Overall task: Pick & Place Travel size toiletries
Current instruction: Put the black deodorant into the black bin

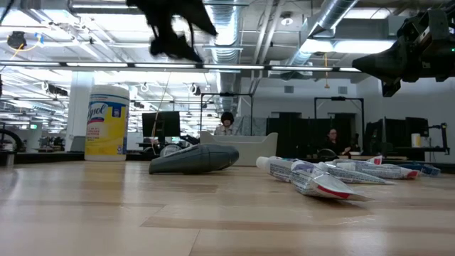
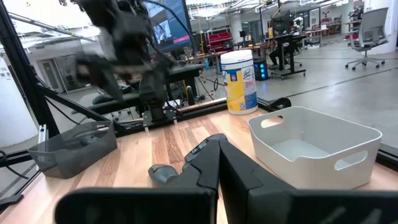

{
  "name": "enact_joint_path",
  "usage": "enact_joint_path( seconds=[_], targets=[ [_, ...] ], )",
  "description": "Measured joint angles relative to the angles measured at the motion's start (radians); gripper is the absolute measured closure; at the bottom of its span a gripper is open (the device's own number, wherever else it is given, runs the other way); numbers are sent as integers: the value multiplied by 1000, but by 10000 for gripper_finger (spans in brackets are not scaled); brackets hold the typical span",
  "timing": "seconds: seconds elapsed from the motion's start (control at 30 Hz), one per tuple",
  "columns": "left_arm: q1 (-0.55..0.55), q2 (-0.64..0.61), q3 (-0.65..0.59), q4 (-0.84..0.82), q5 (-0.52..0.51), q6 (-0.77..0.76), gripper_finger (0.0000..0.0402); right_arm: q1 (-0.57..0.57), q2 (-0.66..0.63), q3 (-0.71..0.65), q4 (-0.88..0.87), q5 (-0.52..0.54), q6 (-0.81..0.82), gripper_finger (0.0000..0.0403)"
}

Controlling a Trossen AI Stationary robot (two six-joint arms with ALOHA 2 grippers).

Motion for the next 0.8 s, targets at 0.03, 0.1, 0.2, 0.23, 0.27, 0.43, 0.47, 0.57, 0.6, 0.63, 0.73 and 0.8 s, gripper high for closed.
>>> enact_joint_path(
  seconds=[0.03,0.1,0.2,0.23,0.27,0.43,0.47,0.57,0.6,0.63,0.73,0.8],
  targets=[
    [19,39,0,5,22,1,60,0,0,0,0,0,0,403],
    [44,113,0,6,60,2,56,0,0,0,0,0,-2,403],
    [58,218,0,14,76,2,57,0,0,0,0,0,-2,403],
    [59,246,0,22,78,2,59,0,0,0,0,0,-1,403],
    [58,273,0,32,80,2,61,0,0,0,0,0,-2,403],
    [41,367,0,85,80,2,69,0,0,0,0,0,-1,403],
    [37,379,0,79,80,2,70,0,0,0,0,0,-2,403],
    [21,420,0,78,63,25,73,0,0,0,0,0,-2,403],
    [17,431,0,80,61,30,74,0,0,0,0,0,-2,403],
    [13,440,0,77,60,35,76,0,0,0,0,0,-2,403],
    [3,459,0,77,55,35,88,0,0,0,0,0,-2,403],
    [-1,461,0,77,42,19,103,0,0,0,0,0,-2,403]
  ],
)
